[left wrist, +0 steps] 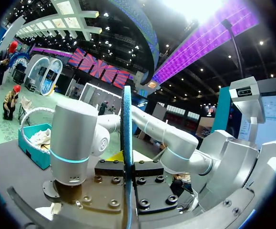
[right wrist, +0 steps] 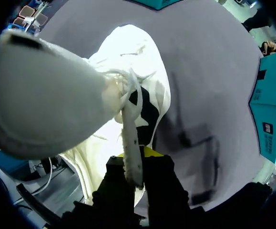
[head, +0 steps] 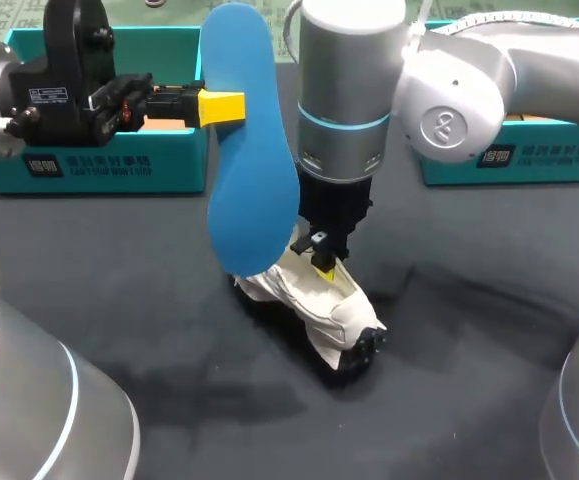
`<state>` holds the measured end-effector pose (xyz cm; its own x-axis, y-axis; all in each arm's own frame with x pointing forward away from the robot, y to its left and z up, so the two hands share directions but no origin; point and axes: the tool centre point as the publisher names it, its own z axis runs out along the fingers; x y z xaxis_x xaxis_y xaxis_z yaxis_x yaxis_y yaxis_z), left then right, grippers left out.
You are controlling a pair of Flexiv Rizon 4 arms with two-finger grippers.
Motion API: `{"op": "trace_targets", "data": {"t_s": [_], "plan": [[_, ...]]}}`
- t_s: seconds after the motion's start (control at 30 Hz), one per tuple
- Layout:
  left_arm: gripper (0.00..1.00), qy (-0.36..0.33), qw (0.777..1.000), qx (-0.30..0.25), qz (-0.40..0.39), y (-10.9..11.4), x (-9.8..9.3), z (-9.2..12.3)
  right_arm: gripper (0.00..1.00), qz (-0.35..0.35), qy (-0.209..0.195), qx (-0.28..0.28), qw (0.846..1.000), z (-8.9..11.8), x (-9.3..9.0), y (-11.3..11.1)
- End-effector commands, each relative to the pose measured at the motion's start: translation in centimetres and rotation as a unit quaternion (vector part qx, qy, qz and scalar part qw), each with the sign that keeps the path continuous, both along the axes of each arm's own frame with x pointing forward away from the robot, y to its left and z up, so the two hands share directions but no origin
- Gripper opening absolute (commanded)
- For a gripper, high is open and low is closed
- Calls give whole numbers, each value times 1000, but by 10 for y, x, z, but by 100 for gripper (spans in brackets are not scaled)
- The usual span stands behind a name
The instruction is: Take the shoe out of the shoebox, open the shoe tongue, remove and reinsert the insole, then place the shoe into the shoebox
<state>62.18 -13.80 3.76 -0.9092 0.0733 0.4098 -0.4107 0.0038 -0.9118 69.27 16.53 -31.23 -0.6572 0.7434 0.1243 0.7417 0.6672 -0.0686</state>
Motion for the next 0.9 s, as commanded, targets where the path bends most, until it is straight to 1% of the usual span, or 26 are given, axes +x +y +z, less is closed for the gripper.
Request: {"op": "trace_targets", "data": {"t_s": [0.03,0.17,0.27,0.37,0.77,0.83,0.9], "plan": [[0,0,1000,1,-1,-1,1,0,0,-155,-37,62,985,-3,-17,-23],[0,0,1000,1,-1,-1,1,0,0,-236,-59,53,969,-6,-33,-25],[0,0,1000,1,-1,-1,1,0,0,-277,-72,48,957,-11,-43,-23],[0,0,1000,1,-1,-1,1,0,0,-316,-67,49,945,-14,-47,-20],[0,0,1000,1,-1,-1,1,0,0,-316,-67,49,945,-14,-47,-20],[0,0,1000,1,-1,-1,1,0,0,-312,-65,41,947,-20,-44,-14],[0,0,1000,1,-1,-1,1,0,0,-305,-60,51,949,-25,-42,-11]]}}
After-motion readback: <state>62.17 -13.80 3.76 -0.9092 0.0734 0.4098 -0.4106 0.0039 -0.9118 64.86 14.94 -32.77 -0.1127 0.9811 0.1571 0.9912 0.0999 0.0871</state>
